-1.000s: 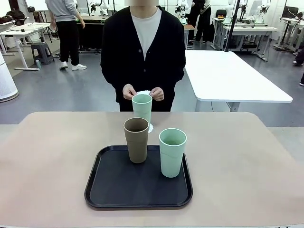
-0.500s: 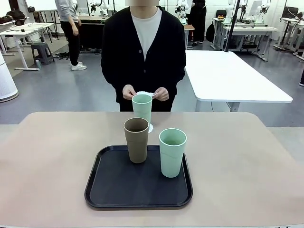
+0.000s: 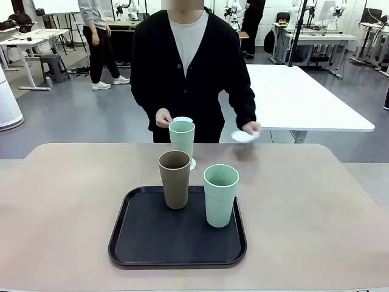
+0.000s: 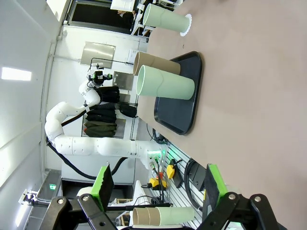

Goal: Place coasters on the table and set cups on them.
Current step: Take one Reusable plastic cup from the Flat Tray and place it on a coaster set by the human.

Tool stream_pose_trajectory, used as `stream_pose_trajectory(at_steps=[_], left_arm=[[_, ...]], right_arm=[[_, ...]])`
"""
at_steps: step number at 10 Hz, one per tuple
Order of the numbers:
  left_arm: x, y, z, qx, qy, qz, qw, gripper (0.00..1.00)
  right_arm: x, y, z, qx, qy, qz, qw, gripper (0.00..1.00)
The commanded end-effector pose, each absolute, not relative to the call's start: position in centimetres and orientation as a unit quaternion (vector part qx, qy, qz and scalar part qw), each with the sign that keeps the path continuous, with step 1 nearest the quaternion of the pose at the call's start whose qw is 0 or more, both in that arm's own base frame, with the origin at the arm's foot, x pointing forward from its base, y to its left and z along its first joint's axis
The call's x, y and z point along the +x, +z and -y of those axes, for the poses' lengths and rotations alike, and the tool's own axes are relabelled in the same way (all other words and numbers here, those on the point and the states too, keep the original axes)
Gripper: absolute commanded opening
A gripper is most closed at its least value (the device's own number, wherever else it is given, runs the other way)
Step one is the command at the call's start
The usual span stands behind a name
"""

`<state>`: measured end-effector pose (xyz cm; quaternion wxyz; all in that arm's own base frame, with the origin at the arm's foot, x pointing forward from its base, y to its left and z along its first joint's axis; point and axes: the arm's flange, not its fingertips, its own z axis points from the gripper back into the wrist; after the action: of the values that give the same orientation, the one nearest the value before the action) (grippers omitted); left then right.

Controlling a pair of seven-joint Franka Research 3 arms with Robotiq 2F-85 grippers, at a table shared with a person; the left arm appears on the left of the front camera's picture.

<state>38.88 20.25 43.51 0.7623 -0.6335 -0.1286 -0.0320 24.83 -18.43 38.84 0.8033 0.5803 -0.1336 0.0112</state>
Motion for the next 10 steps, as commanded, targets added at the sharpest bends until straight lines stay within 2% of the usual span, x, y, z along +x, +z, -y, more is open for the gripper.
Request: stream_pose_trajectory(at_steps=[1, 10], left_arm=[[38.82, 43.48, -20.26, -0.634, -0.029, 0.135, 0.761, 1.00], [38.82, 43.48, -20.26, -0.634, -0.029, 0.135, 0.761, 1.00]], right_arm=[[24.92, 38.90, 18.43, 0.584, 0.015, 0.141, 0.799, 1.00], [24.92, 38.90, 18.43, 0.584, 0.015, 0.141, 0.799, 1.00]])
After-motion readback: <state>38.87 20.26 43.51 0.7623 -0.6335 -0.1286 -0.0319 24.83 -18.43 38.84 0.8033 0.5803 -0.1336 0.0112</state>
